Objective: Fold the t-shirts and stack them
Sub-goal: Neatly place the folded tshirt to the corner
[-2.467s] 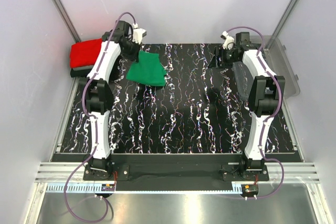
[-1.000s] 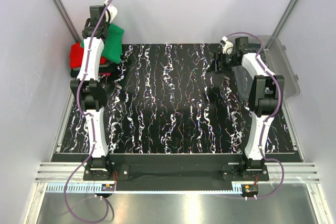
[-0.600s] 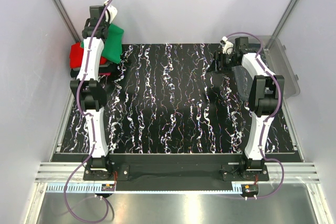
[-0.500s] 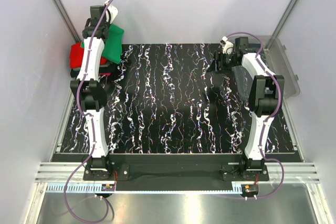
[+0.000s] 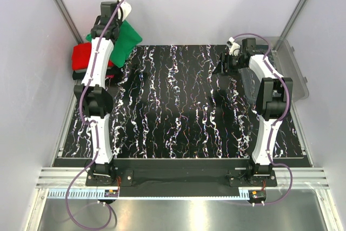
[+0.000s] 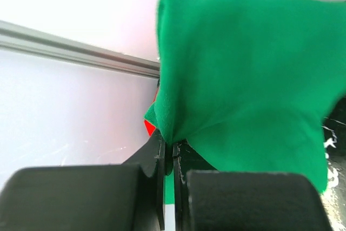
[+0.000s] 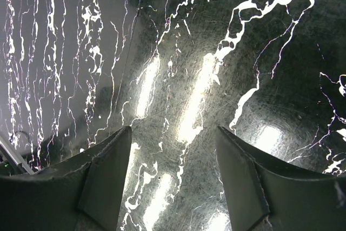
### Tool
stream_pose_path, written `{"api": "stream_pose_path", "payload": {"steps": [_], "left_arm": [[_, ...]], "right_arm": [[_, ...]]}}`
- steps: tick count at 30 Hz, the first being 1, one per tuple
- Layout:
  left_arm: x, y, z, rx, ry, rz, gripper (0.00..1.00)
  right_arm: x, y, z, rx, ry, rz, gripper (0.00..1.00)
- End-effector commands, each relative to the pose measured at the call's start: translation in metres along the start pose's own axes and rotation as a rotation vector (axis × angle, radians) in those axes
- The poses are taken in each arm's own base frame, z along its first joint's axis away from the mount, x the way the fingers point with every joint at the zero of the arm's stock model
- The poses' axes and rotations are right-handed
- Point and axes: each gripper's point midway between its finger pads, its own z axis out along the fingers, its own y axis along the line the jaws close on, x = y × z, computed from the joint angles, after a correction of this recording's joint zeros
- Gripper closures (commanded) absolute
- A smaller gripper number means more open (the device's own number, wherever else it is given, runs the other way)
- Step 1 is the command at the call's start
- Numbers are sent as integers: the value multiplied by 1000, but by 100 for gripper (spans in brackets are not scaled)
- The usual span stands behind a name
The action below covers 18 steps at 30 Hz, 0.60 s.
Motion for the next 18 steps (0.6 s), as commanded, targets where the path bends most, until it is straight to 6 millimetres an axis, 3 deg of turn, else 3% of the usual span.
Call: {"api": "stream_pose_path", "payload": {"steps": [1, 7, 11, 15, 18], "left_arm": [[-16, 56, -30, -154, -52, -51, 100], [-1, 70, -22, -216, -6, -47, 100], [32, 86, -3, -237, 56, -51, 100], [67, 84, 27, -231, 129, -55, 100], [80, 79, 41, -218, 152, -52, 100]], "right_arm": [[-24, 23, -21, -34, -75, -54, 30], [-21, 21, -19, -30, -70, -49, 30], [-20, 18, -18, -20, -68, -49, 30], [-18, 16, -17, -14, -63, -54, 30], [-17, 13, -17, 0, -63, -63, 30]]}}
